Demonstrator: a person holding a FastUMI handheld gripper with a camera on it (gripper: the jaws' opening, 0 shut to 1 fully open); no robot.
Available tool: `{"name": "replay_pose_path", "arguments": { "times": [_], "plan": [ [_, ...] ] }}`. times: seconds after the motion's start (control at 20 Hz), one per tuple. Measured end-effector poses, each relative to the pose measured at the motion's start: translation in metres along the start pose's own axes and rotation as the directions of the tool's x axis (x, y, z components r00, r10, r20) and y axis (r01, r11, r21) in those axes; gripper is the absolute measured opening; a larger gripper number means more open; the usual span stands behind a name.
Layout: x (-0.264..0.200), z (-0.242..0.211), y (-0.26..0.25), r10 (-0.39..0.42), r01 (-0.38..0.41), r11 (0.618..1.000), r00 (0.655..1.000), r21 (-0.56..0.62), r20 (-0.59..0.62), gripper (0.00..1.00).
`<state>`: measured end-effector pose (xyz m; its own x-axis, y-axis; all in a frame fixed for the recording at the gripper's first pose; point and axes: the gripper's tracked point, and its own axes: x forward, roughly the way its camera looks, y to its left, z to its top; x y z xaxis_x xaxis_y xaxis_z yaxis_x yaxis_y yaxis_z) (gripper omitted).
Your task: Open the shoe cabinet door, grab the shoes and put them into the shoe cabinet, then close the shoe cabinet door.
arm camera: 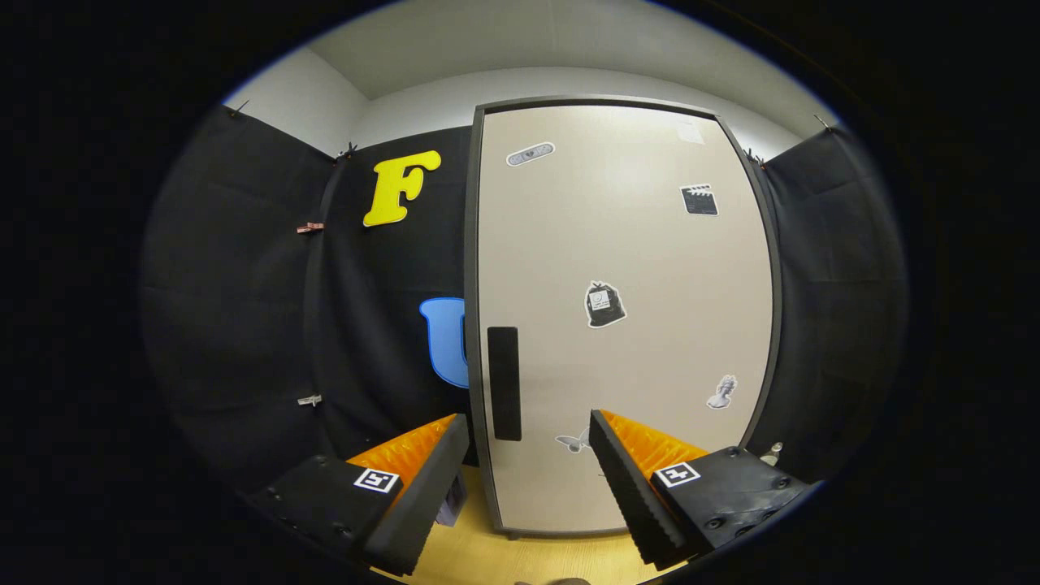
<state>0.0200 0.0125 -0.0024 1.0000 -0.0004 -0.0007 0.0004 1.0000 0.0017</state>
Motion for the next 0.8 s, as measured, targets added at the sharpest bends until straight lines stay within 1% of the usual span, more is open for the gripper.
{"name": "replay_pose_path", "arguments": {
  "times": [0.35, 0.8],
  "plan": [
    [0.030, -0.006, 0.006, -0.019, 0.019, 1.000, 1.000, 0.017, -0.011, 0.98],
    [0.098, -0.023, 0.015, -0.060, 0.061, 0.998, 0.997, 0.026, -0.051, 0.98]
  ]
}}
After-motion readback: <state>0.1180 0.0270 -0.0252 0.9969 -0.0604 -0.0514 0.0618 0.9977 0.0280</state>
